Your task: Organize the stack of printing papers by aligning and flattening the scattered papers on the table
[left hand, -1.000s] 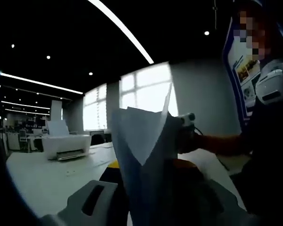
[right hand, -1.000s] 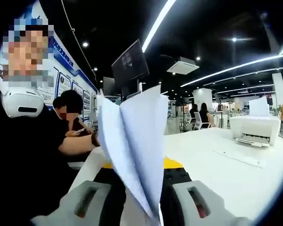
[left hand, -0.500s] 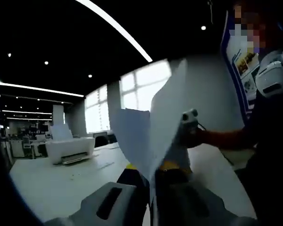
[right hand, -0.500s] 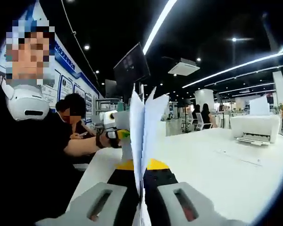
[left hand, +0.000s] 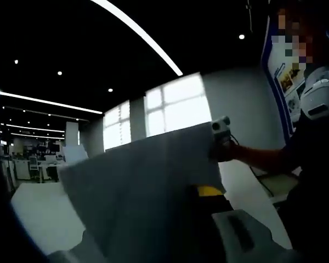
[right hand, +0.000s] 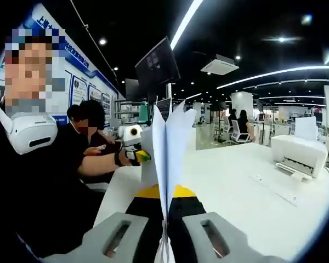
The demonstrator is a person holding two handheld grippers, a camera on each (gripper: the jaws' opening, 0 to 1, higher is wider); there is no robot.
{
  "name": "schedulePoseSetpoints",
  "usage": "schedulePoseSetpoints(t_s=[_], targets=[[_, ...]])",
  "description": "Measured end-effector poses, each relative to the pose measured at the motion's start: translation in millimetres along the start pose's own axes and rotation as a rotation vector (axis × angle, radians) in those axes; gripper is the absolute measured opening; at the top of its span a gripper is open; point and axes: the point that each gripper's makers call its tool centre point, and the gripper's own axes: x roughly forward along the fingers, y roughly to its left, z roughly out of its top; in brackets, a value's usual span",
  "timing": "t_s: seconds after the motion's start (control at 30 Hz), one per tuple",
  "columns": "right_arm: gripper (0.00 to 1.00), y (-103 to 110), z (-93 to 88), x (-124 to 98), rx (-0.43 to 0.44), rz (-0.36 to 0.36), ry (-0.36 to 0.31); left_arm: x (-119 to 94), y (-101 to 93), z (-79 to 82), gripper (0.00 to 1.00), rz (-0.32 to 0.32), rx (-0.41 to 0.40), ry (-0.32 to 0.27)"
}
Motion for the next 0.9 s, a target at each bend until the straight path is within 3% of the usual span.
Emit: schedulePoseSetpoints(t_s=[0.33, 0.73, 0.9], targets=[[0.00, -13.2, 52.4, -8.2, -0.130, 0.015, 0.118, -12.2, 6.1, 19.4, 0.28, 0.020, 0.021, -0.028], [0.00, -15.1, 68.0, -4.8, -0.216, 0.020, 0.267, -30.4, 20.9, 39.2, 0.29, 0.064, 0.061, -0.023], [0.00, -12.5, 72.5, 0.3, -0.249, 0.037, 0.343, -24.2, 24.1, 49.9, 0.30, 0.052, 0.085, -0.005]])
